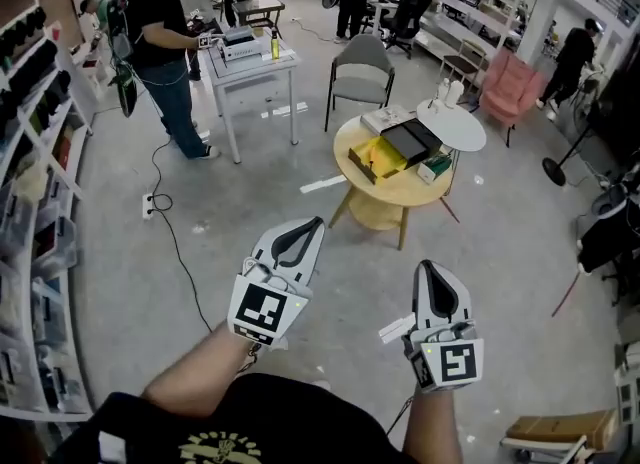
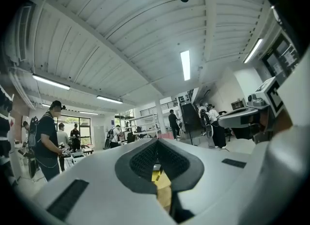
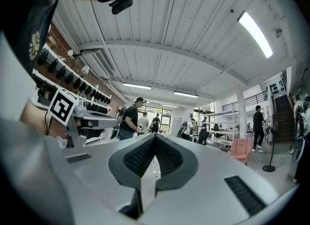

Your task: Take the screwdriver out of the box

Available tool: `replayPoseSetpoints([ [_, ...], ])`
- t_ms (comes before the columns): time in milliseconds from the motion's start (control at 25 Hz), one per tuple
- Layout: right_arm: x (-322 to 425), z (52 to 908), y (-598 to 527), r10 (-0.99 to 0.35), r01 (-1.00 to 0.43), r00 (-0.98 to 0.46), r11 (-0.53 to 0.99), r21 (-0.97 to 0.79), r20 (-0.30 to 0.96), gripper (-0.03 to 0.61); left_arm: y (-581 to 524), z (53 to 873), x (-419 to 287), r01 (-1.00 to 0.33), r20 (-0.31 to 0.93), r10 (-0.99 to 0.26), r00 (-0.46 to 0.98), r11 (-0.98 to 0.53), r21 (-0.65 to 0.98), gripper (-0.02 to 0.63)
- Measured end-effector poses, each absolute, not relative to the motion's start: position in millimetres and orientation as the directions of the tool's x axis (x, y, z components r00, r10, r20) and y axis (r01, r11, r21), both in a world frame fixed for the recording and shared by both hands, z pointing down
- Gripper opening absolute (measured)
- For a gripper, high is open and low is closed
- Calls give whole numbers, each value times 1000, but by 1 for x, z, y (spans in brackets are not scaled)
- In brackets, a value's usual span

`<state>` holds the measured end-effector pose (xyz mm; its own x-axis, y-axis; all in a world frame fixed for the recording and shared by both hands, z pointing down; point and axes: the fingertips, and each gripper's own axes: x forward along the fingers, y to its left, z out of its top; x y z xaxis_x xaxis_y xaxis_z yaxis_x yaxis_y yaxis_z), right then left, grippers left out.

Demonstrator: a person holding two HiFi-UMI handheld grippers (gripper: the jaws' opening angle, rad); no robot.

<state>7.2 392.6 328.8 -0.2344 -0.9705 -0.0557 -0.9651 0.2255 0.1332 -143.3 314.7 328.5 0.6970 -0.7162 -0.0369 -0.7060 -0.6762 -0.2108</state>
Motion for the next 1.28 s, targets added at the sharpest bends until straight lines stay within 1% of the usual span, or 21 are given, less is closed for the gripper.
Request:
replayPoseSetpoints([
  [320, 7, 341, 380, -967, -959, -252, 245, 138, -30, 15, 301, 344, -153, -719, -13, -733, 680, -665, -202, 12],
  [640, 20, 343, 359, -974, -966, -224, 217, 137, -36, 15, 278, 343, -137, -693, -18, -705, 709, -692, -201, 12],
  [1280, 43, 355, 259, -982, -975, -186, 183, 129, -12, 15, 167, 355, -108, -661, 7, -673, 740, -729, -177, 12],
])
